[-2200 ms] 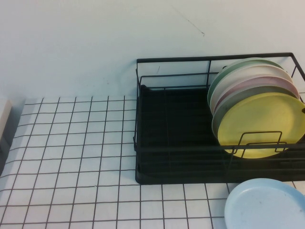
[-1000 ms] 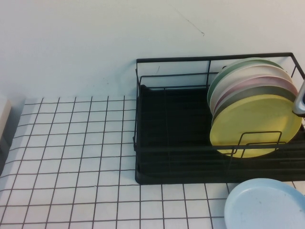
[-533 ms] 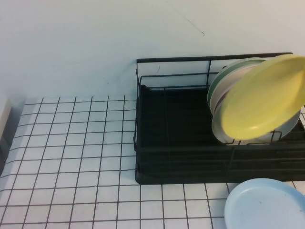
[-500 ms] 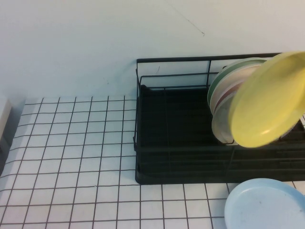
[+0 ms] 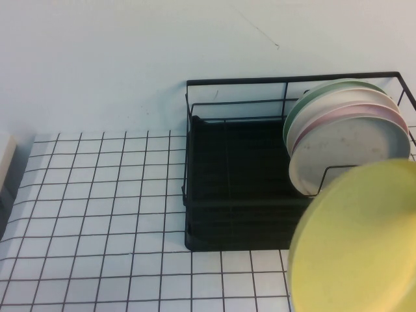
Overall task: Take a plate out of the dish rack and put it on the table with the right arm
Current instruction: Place the plate from the table
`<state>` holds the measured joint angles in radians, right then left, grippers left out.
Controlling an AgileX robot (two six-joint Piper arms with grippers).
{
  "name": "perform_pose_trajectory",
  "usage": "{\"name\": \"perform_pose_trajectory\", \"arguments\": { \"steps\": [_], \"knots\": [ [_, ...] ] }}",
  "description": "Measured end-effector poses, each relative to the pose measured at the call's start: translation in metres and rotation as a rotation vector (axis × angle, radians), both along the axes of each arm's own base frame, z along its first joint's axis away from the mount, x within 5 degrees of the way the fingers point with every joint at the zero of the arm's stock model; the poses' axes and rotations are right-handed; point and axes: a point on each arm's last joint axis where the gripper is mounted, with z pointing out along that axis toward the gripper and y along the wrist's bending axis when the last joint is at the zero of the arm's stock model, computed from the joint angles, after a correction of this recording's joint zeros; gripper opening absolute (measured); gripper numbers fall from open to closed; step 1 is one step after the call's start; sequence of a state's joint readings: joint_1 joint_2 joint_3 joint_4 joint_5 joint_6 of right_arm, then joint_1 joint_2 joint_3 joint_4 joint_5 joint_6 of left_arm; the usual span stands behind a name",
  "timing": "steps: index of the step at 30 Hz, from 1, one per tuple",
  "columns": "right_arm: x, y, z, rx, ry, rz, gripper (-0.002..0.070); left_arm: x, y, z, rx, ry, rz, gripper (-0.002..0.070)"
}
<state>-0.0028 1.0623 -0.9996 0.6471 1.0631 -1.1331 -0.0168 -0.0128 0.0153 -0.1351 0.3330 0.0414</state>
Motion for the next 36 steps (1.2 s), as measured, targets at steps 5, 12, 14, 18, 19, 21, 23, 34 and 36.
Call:
{"name": "perform_pose_trajectory", "arguments": {
  "steps": [5, 12, 14, 18, 19, 21, 23, 34, 36],
  "knots": [
    [-0.009, -0.007, -0.05, -0.041, 0.231, -0.122, 0.0009, 0.0, 0.0, 0.0, 0.0, 0.0, 0.0, -0.0003],
    [-0.01, -0.027, -0.107, -0.163, 0.273, -0.384, 0.0009, 0.0, 0.0, 0.0, 0.0, 0.0, 0.0, -0.0003],
    [-0.004, -0.03, -0.113, -0.167, 0.269, -0.437, 0.0009, 0.0, 0.0, 0.0, 0.0, 0.0, 0.0, -0.0003],
    [0.01, -0.031, -0.127, -0.171, 0.314, -0.473, 0.0009, 0.0, 0.0, 0.0, 0.0, 0.0, 0.0, -0.0003],
    [0.014, -0.032, -0.133, -0.176, 0.337, -0.475, 0.0009, 0.0, 0.0, 0.0, 0.0, 0.0, 0.0, -0.0003],
    [0.019, -0.032, -0.144, -0.189, 0.381, -0.476, 0.0009, 0.0, 0.0, 0.0, 0.0, 0.0, 0.0, -0.0003],
    [0.025, -0.032, -0.155, -0.198, 0.425, -0.48, 0.0009, 0.0, 0.0, 0.0, 0.0, 0.0, 0.0, -0.0003],
    [0.039, -0.033, -0.165, -0.179, 0.444, -0.533, 0.0128, 0.0, 0.0, 0.0, 0.002, 0.0, -0.001, -0.0003],
    [0.042, -0.032, -0.161, -0.176, 0.445, -0.528, 0.019, 0.0, 0.0, 0.0, 0.002, 0.0, -0.001, -0.0003]
  ]
}}
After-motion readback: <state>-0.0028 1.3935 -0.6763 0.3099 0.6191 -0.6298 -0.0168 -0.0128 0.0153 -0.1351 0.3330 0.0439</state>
